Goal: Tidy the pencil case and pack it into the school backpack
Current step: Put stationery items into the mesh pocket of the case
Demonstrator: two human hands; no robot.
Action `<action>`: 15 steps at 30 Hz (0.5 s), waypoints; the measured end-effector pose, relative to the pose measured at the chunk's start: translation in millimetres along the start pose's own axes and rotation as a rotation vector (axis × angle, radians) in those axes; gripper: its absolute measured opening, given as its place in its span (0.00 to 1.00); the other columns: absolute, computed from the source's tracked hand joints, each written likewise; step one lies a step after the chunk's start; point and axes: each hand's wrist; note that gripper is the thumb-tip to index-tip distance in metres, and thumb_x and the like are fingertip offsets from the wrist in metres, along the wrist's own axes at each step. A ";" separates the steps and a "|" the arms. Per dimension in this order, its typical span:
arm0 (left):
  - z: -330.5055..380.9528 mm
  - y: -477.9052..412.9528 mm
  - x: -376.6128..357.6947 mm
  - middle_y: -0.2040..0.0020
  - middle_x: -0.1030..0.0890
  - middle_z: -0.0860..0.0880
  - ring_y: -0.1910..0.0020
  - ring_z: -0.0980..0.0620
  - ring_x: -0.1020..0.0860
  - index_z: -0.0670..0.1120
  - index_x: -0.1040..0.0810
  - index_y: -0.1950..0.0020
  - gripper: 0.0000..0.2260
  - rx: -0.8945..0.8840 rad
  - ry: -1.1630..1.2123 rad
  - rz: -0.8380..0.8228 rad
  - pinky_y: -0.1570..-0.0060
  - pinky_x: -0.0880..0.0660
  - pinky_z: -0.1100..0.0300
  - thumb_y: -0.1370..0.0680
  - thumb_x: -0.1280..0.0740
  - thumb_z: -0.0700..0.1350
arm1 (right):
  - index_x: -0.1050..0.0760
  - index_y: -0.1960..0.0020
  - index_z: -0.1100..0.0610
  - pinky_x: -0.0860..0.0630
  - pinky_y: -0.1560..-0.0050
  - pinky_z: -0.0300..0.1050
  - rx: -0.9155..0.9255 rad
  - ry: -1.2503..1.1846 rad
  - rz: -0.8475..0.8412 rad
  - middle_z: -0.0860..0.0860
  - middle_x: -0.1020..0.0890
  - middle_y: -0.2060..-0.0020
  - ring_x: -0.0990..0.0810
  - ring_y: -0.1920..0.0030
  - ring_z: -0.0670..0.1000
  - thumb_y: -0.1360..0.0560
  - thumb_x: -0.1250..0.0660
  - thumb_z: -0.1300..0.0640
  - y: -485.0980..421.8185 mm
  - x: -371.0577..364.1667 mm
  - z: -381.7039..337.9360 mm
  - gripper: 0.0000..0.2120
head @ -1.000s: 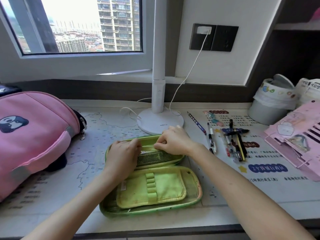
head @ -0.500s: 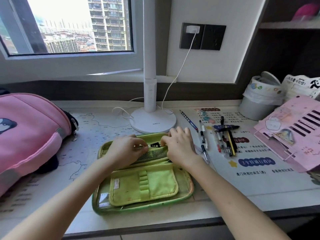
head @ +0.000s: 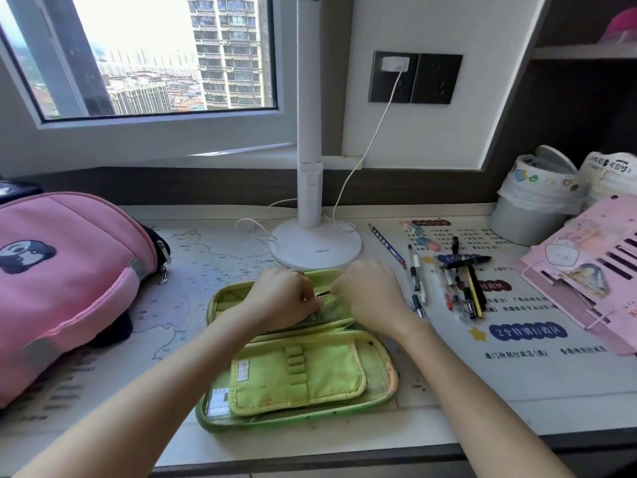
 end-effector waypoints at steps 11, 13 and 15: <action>7.4 -7.4 -2.1 0.53 0.17 0.50 0.53 0.48 0.22 0.51 0.19 0.49 0.10 0.069 0.122 -0.071 0.54 0.25 0.57 0.26 0.36 0.52 | 0.25 0.47 0.54 0.34 0.42 0.48 0.149 0.361 -0.201 0.51 0.23 0.47 0.29 0.43 0.54 0.26 0.33 0.52 -32.1 17.3 2.3 0.10; 8.5 -7.7 -2.5 0.53 0.16 0.50 0.54 0.49 0.22 0.50 0.18 0.51 0.08 0.099 0.176 -0.047 0.55 0.26 0.58 0.27 0.34 0.50 | 0.24 0.50 0.55 0.31 0.42 0.50 0.120 0.335 -0.275 0.53 0.22 0.48 0.28 0.44 0.54 0.27 0.32 0.51 -37.0 22.7 2.7 0.10; 8.5 -6.1 -2.7 0.55 0.16 0.50 0.55 0.50 0.22 0.48 0.17 0.54 0.07 0.135 0.216 0.005 0.56 0.26 0.60 0.28 0.32 0.48 | 0.23 0.50 0.56 0.28 0.43 0.52 0.106 0.320 -0.301 0.53 0.21 0.48 0.26 0.45 0.55 0.27 0.32 0.50 -39.8 25.4 2.5 0.11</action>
Point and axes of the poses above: each hand's wrist, its own y-axis away from the middle knuckle, its own x-axis out of the back of the hand, z = x × y
